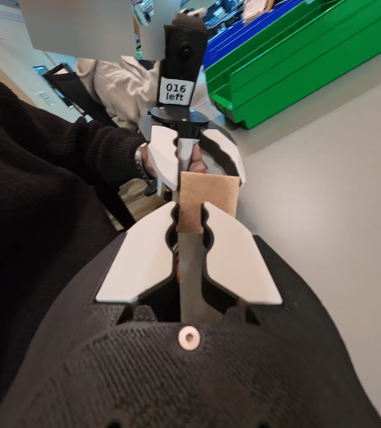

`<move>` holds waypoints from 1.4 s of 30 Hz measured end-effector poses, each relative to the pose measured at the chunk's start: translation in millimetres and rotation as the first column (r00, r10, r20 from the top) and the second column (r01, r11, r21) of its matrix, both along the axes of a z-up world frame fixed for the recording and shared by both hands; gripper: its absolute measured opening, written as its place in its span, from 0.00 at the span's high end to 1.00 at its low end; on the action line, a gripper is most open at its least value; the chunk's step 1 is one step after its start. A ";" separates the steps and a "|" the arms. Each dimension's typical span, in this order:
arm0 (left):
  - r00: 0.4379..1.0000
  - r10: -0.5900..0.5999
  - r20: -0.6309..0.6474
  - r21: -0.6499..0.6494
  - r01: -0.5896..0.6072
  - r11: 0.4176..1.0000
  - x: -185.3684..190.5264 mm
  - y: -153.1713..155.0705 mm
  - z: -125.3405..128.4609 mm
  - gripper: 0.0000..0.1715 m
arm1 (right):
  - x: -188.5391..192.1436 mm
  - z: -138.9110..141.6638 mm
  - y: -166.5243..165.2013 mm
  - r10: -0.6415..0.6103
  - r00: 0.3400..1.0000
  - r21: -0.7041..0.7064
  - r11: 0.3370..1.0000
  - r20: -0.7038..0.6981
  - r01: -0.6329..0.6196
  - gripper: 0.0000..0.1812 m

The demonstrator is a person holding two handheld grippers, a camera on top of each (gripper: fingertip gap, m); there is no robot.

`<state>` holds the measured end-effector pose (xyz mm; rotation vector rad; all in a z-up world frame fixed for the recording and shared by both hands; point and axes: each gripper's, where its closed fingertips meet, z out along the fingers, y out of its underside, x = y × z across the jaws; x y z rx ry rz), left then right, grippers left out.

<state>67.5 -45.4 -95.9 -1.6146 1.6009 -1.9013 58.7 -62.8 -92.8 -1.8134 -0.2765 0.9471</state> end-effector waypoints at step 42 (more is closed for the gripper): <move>0.998 0.019 -0.060 -0.057 -0.023 0.998 4.3 -2.2 -3.9 0.63 | 15.3 -5.9 13.6 -0.054 0.991 -0.065 0.997 -0.124 0.046 0.67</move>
